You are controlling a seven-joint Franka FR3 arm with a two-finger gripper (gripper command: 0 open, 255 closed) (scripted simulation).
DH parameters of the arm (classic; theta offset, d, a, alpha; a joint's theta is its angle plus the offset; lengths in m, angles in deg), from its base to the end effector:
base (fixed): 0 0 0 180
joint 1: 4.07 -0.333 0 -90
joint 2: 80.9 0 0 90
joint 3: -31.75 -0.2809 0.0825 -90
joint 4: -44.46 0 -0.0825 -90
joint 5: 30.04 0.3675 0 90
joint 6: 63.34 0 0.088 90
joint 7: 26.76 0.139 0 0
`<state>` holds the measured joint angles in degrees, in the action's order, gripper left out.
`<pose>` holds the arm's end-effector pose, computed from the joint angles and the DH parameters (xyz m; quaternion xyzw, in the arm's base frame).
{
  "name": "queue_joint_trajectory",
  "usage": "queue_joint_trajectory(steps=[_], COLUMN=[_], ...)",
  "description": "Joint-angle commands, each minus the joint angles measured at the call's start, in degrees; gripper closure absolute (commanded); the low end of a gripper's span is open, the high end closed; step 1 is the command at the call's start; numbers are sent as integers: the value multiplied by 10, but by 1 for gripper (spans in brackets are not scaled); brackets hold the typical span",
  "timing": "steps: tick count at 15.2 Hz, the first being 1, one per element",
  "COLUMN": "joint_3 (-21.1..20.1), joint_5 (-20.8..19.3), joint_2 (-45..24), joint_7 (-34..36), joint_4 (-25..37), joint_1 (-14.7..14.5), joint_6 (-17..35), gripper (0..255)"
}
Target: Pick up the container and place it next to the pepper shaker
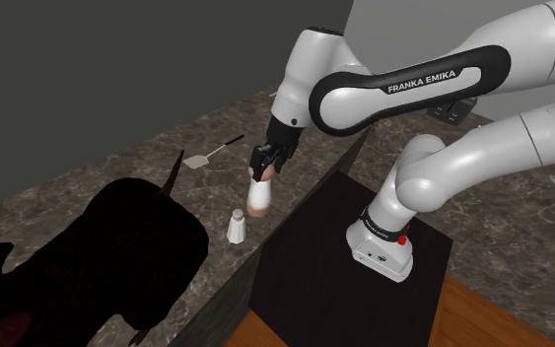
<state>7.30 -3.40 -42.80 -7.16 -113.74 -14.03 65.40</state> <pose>0.3011 0.2049 0.3495 -0.9950 0.0398 -0.0369 0.0834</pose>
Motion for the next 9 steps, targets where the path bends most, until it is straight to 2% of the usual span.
queue_joint_trajectory(steps=[1, 9], joint_3=[-3, -5], joint_5=[5, 6], joint_2=[-11, -15], joint_7=[-5, -6], joint_4=[-9, -12], joint_1=[0, -1], joint_6=[20, 27], gripper=[255, 255])
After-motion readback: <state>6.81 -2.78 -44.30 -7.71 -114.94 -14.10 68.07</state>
